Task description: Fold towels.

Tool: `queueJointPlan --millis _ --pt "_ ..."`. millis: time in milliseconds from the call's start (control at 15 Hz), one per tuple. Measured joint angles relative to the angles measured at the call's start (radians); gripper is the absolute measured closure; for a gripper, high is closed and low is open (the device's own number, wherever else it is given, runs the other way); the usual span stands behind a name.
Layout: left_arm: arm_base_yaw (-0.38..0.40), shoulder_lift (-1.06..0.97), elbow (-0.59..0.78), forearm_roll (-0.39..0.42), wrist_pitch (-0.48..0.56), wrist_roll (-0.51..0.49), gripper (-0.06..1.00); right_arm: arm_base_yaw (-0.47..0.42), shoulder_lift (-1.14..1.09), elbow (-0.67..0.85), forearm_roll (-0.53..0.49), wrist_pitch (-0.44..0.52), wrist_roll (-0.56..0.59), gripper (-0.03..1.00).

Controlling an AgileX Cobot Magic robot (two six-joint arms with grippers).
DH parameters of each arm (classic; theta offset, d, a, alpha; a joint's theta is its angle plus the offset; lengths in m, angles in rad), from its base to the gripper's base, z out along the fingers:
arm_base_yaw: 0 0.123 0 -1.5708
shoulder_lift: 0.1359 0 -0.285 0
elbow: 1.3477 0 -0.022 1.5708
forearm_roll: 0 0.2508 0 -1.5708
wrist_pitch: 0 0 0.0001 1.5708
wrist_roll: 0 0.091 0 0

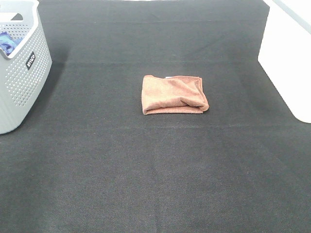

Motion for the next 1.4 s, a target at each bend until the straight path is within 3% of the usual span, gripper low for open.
queueJointPlan --millis 267,467,1067,1200,1400 --pt "0.0 -0.003 0.022 0.018 0.038 -0.005 0.28 0.0 0.0 0.0 -0.013 0.0 0.0 0.11" --pt "0.0 -0.003 0.022 0.067 0.038 -0.073 0.28 0.0 0.0 0.0 -0.014 0.0 0.0 0.11" --pt "0.0 -0.008 0.022 0.076 0.038 -0.087 0.28 -0.01 -0.012 0.0 -0.013 0.0 0.0 0.11" --pt "0.037 -0.059 0.023 0.076 0.039 -0.087 0.28 -0.067 -0.086 0.0 -0.011 -0.001 0.0 0.11" --pt "0.157 -0.216 0.023 0.076 0.039 -0.088 0.28 -0.101 -0.243 0.0 -0.007 -0.001 0.0 0.11"
